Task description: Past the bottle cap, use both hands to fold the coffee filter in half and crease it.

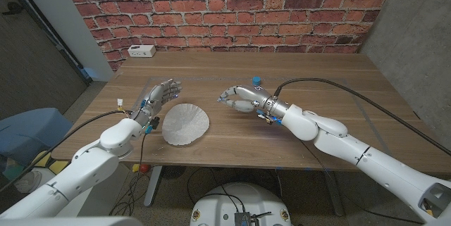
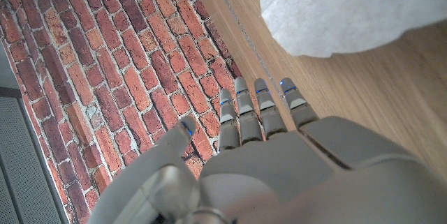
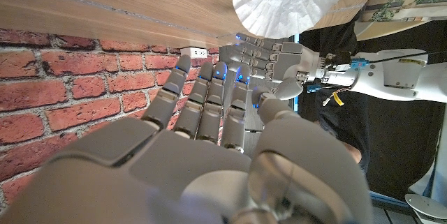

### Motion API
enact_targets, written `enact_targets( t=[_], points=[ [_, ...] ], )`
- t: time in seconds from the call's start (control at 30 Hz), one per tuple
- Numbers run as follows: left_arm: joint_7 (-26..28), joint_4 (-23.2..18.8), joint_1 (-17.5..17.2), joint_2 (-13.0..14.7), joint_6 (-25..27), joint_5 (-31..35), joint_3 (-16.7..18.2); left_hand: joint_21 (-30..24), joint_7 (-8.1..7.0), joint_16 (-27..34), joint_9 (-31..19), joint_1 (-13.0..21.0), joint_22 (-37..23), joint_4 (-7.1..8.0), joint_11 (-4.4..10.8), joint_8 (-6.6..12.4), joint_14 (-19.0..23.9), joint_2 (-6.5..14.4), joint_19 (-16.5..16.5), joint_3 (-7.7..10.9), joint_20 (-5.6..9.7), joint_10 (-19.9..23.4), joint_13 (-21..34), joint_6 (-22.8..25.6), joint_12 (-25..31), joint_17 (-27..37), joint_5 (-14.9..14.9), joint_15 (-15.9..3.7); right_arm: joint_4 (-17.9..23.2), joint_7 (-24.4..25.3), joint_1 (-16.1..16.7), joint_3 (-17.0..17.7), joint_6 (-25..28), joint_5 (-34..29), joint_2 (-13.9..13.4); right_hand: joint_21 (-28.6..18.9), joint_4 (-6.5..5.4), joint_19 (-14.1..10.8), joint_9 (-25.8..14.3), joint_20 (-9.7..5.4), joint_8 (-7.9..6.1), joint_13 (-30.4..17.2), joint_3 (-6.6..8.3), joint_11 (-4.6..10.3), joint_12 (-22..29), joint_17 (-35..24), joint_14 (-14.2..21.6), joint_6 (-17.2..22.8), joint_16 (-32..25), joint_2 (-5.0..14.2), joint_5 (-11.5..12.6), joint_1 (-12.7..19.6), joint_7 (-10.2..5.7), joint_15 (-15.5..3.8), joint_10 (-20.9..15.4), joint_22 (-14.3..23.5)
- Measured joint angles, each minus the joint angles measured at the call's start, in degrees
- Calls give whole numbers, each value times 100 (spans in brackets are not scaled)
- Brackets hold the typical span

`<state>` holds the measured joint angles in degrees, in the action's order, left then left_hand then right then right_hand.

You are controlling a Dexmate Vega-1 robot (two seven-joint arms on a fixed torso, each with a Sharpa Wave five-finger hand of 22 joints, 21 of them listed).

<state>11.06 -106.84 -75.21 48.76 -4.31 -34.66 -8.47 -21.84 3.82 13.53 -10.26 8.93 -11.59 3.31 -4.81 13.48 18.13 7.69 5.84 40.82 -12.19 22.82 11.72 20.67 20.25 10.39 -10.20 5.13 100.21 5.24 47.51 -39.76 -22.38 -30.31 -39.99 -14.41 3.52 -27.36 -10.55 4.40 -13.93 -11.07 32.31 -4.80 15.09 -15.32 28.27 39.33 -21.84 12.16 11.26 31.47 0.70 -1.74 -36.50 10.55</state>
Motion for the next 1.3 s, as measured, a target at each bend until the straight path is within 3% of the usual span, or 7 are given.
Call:
enact_targets(
  t=[0.13, 0.3, 0.47, 0.8, 1.1, 1.2, 1.3],
  points=[
    [2, -13, -41, 7, 10, -3, 41, 0, 21, 0, 0, 37, 0, -9, -21, 0, 0, 8, 43, 41, 43, 21, 0, 21, -14, 0, -20, 0, -44, -69, -34, -62, -34, -35, 45, 0, -74, 1, 0, 1, 0, 0, 74, 39, 0, -8, 22, 81, 0, 1, 0, 1, -39, -22, -57, 0],
    [1, -19, -105, 16, 11, -2, 103, -23, 81, -45, 0, 154, 5, -45, -73, -40, 81, 32, 112, 219, 501, 99, 0, 123, -36, -27, -44, -22, -87, -133, -63, -147, -46, -123, 108, -23, -140, -30, 0, -30, 0, 1, 139, 60, 0, -27, 72, 152, -22, 22, 0, 22, -71, -72, -118, -1],
    [-21, -19, -173, 35, -8, 11, 164, -23, 85, -45, 0, 333, 14, -163, -29, -40, 155, 104, 224, 347, 677, 235, 1, 250, -36, -27, -83, -97, -132, -180, -89, -235, -38, -189, 175, -23, -144, -29, 0, -30, 0, 1, 191, 81, 0, -54, 72, 152, -44, 22, 0, 84, -70, -72, -139, -1],
    [-114, -27, -355, 112, -39, 10, 315, -146, 72, -45, 1, 530, 41, -363, 64, -40, 356, 148, 441, 423, 701, 394, 1, 440, -36, -27, -128, -179, -246, -341, -150, -391, 33, -211, 299, -23, -144, -60, 1, 1, 61, 1, 195, 60, -6, -53, 47, 152, -44, -78, 0, 164, -70, -48, -159, -1],
    [-288, -9, -495, 190, -63, -48, 444, -256, 40, -83, 1, 721, 40, -543, 83, -84, 469, 214, 779, 524, 592, 470, 1, 534, -118, -53, -171, -207, -257, -450, -158, -537, 224, -234, 400, -23, 99, -39, 1, 22, 207, 1, 391, 71, -134, -36, -16, 52, -17, -52, 0, 461, -98, -32, -62, -1],
    [-349, 10, -531, 207, -70, -69, 484, -284, 19, -83, 1, 786, 40, -594, 83, -84, 491, 239, 821, 574, 552, 469, 1, 554, -133, -53, -207, -229, -257, -500, -168, -586, 278, -237, 434, -23, 184, -37, 1, 23, 229, 2, 538, 75, -151, 2, -16, 35, 56, -33, 78, 611, -81, -32, -46, -1],
    [-407, 38, -566, 219, -87, -89, 521, -322, 31, -83, -28, 912, 40, -691, 83, -108, 556, 263, 966, 596, 536, 470, 1, 604, -163, -53, -244, -244, -257, -551, -179, -638, 322, -237, 464, 2, 287, -37, 1, 23, 272, 2, 830, 50, -189, 89, -15, 5, 151, -21, 178, 828, -111, -32, -22, -1]
  ],
)
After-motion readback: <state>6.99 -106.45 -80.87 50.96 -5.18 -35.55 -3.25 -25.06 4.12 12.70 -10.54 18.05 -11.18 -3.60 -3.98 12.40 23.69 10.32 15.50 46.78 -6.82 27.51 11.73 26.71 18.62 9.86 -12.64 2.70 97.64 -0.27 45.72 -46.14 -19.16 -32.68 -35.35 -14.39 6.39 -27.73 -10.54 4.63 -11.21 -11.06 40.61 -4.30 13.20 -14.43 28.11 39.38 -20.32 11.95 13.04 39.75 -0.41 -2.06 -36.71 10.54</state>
